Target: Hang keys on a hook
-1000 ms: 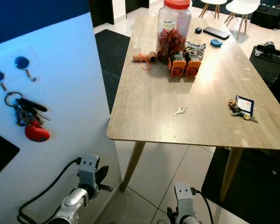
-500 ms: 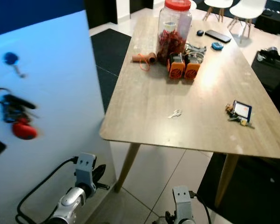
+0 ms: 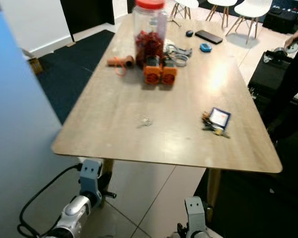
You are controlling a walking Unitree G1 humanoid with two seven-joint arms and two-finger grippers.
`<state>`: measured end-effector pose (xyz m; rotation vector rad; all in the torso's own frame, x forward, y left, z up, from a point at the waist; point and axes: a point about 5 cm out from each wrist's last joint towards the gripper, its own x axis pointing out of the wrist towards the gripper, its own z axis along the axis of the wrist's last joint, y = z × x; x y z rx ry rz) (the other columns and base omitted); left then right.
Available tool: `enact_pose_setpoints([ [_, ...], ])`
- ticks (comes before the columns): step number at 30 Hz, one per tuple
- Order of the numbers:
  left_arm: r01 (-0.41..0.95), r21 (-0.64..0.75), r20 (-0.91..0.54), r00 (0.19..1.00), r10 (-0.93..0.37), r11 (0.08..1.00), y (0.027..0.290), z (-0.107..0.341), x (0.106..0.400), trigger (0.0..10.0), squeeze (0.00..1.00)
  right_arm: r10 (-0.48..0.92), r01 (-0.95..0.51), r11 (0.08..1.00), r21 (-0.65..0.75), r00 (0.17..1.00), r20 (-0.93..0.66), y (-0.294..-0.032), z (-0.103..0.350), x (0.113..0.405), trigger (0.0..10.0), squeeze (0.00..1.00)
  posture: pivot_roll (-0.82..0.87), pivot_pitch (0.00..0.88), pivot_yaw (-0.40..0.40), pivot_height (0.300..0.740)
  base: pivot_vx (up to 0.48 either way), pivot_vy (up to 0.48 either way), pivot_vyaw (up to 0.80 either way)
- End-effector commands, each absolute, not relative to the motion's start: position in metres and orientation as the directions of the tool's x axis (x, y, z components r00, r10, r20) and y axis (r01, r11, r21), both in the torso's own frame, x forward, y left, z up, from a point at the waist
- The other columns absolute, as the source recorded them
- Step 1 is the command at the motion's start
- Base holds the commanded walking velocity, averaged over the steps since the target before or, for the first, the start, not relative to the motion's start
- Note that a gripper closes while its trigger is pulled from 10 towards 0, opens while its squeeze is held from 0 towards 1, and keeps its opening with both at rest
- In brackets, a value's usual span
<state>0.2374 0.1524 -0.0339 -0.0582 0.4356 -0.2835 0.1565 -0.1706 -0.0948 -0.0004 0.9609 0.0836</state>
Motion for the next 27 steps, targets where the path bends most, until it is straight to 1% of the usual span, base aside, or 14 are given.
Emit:
enact_pose_setpoints([
  [1, 0.25, -0.112, -0.418, 0.866, -0.274, 0.962, 0.156, -0.035, 0.236, 10.0, 0.0, 0.077, -0.079, 0.996, 0.04, 0.558, -0.827, -0.167, -0.096, 0.154, 10.0, 0.0, 0.05, 0.056, -0.03, 0.74, 0.0, -0.458, 0.0],
  [3, 0.25, -0.112, -0.418, 0.866, -0.274, 0.962, 0.155, -0.035, 0.236, 10.0, 0.0, 0.076, -0.079, 0.996, 0.039, 0.557, -0.827, -0.167, -0.097, 0.153, 10.0, 0.0, 0.05, 0.057, -0.03, 0.74, 0.0, -0.458, 0.0],
  [6, 0.232, -0.113, -0.429, 0.866, -0.258, 0.966, 0.156, -0.036, 0.236, 10.0, 0.0, 0.072, -0.077, 0.996, 0.035, 0.554, -0.829, -0.168, -0.097, 0.153, 10.0, 0.0, 0.05, 0.061, -0.03, 0.74, 0.0, 0.0, 0.0],
  [21, 0.237, -0.077, -0.426, 0.871, -0.247, 0.969, 0.155, -0.035, 0.238, 10.0, 0.0, 0.055, -0.069, 0.997, 0.021, 0.55, -0.833, -0.171, -0.096, 0.154, 10.0, 0.0, 0.05, 0.064, -0.03, 0.74, 0.0, 0.0, 0.0],
  [22, 0.238, -0.077, -0.426, 0.87, -0.248, 0.968, 0.155, -0.035, 0.238, 10.0, 0.0, 0.054, -0.067, 0.998, 0.02, 0.549, -0.834, -0.172, -0.097, 0.153, 10.0, 0.0, 0.05, 0.061, -0.021, 0.74, 0.0, 0.0, 0.0],
  [27, 0.244, -0.07, -0.422, 0.871, -0.251, 0.967, 0.155, -0.034, 0.238, 10.0, 0.0, 0.025, -0.038, 0.999, 0.005, 0.544, -0.839, -0.179, -0.099, 0.146, 10.0, 0.0, 0.05, 0.058, -0.022, 0.74, 0.0, 0.0, 0.0],
])
